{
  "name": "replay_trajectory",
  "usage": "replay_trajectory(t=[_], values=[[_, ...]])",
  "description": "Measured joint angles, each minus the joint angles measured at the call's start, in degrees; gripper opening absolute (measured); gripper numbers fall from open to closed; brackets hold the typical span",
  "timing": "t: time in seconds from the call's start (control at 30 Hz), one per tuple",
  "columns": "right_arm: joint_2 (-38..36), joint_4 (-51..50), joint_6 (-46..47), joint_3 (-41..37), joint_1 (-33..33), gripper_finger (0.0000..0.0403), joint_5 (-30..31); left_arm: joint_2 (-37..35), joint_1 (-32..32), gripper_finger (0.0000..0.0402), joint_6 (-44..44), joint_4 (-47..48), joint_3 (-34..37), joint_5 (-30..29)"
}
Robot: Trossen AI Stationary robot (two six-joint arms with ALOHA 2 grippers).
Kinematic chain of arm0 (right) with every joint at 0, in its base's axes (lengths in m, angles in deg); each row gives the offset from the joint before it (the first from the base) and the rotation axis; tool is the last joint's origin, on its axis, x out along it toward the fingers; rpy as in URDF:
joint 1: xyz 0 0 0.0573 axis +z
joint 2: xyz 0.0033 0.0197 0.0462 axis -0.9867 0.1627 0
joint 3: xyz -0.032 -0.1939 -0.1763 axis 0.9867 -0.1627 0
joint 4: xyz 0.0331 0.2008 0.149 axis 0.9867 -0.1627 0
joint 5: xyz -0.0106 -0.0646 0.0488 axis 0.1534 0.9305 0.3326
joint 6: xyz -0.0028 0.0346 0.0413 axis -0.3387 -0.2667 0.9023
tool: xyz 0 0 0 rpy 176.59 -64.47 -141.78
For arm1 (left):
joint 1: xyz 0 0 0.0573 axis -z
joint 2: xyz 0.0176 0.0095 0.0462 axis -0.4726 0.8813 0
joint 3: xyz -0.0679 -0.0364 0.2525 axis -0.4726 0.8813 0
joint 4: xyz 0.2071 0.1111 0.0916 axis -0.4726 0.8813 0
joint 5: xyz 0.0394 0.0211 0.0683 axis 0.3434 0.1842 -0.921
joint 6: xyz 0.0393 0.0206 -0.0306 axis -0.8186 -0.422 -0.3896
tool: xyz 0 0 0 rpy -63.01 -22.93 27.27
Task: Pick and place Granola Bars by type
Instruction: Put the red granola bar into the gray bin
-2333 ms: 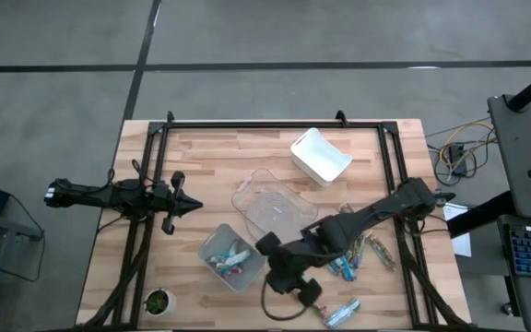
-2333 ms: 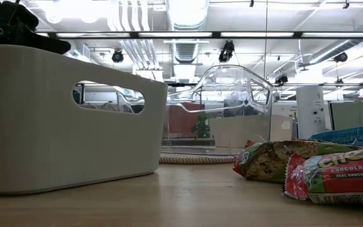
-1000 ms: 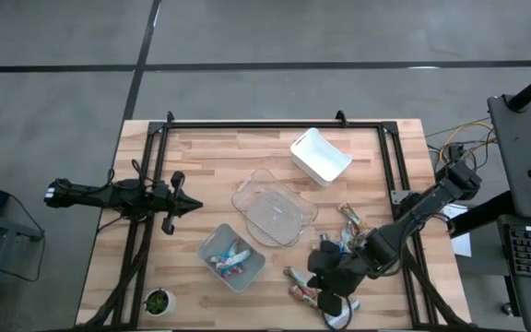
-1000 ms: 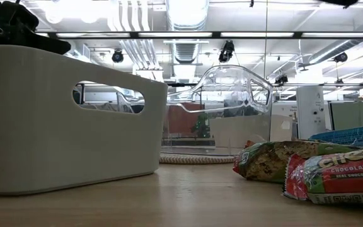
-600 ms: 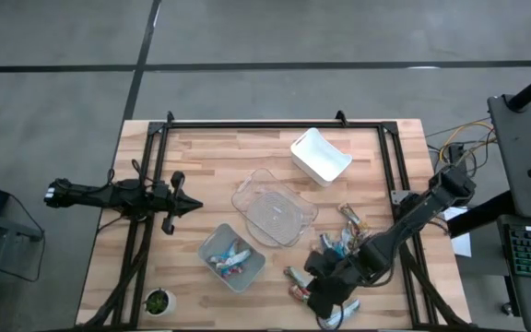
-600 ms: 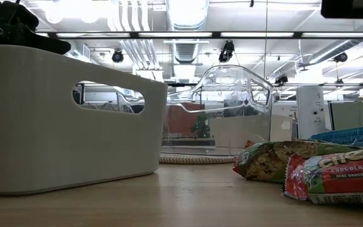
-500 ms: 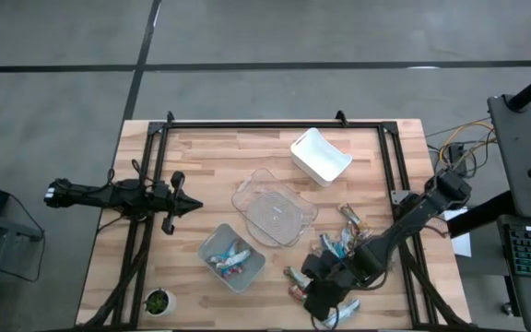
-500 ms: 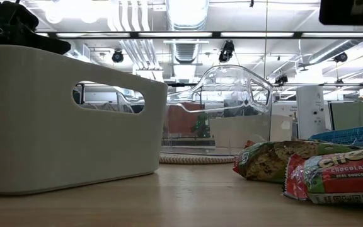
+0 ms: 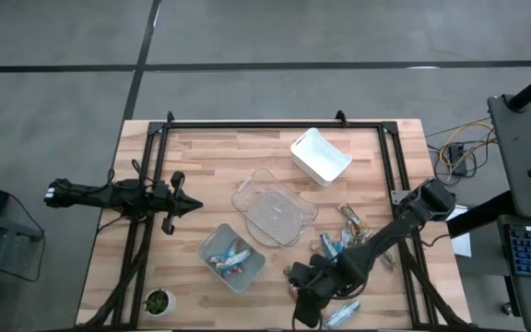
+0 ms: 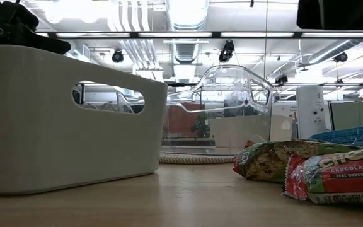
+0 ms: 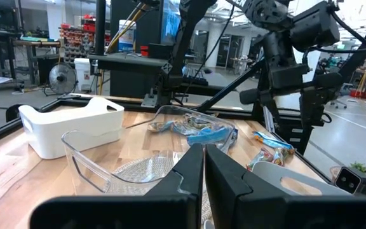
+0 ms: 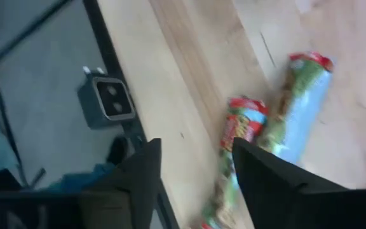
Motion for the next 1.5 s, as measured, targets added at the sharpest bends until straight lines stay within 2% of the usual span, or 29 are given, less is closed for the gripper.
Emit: replay_trajectory(t=[0.13,0.33,0.87,1.5], values=[[0.77,-6.55,-0.20,2.68,-1.03,0.0210,-0.74,0.05,0.01,0.0000,0.00,0.00,0.02,0.00],[2.50,-11.36,-0.24,5.99,-3.00,0.0214,-2.30,0.07,0.01,0.0000,0.00,0.00,0.00,-0.01],[8.42,-11.34,1.26,6.87,-6.15,0.0215,-5.22,0.24,0.01,0.0000,0.00,0.00,0.01,-0.02],[13.76,-12.11,1.29,6.65,-8.62,0.0215,-5.00,0.24,0.01,0.0000,0.00,0.00,0.02,-0.02]])
